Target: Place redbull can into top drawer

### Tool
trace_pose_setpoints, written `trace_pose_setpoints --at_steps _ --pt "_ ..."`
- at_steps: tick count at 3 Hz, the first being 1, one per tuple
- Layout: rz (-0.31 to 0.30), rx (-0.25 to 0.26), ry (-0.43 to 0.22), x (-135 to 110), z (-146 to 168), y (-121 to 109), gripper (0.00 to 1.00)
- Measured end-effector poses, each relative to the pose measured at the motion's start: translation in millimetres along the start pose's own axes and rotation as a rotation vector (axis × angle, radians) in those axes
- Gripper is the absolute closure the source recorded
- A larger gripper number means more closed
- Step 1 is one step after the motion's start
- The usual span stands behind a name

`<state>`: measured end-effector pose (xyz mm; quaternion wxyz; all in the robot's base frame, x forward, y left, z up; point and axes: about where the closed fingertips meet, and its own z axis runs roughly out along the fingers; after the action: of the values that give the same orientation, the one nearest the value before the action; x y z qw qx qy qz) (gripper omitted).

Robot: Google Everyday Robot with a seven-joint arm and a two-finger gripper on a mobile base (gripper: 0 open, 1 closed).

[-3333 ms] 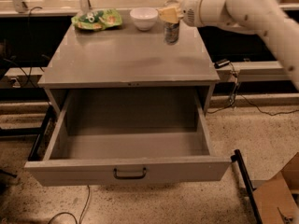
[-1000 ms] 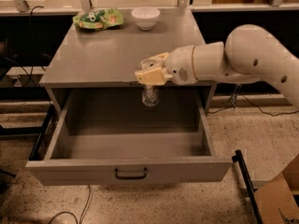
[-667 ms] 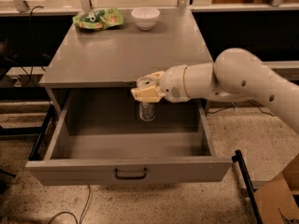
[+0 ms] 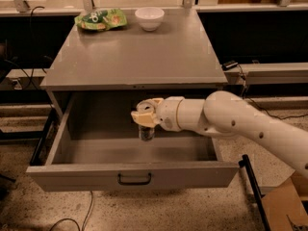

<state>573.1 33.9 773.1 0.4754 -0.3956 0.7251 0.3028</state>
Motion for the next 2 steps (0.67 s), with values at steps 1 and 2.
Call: trace_pose_setpoints --at_steps 1,2 --pt "0.029 0.036 -0.017 23.1 22.5 -4.8 0.81" --pt "0.059 0.044 -0.023 46.2 45.0 -4.9 0.5"
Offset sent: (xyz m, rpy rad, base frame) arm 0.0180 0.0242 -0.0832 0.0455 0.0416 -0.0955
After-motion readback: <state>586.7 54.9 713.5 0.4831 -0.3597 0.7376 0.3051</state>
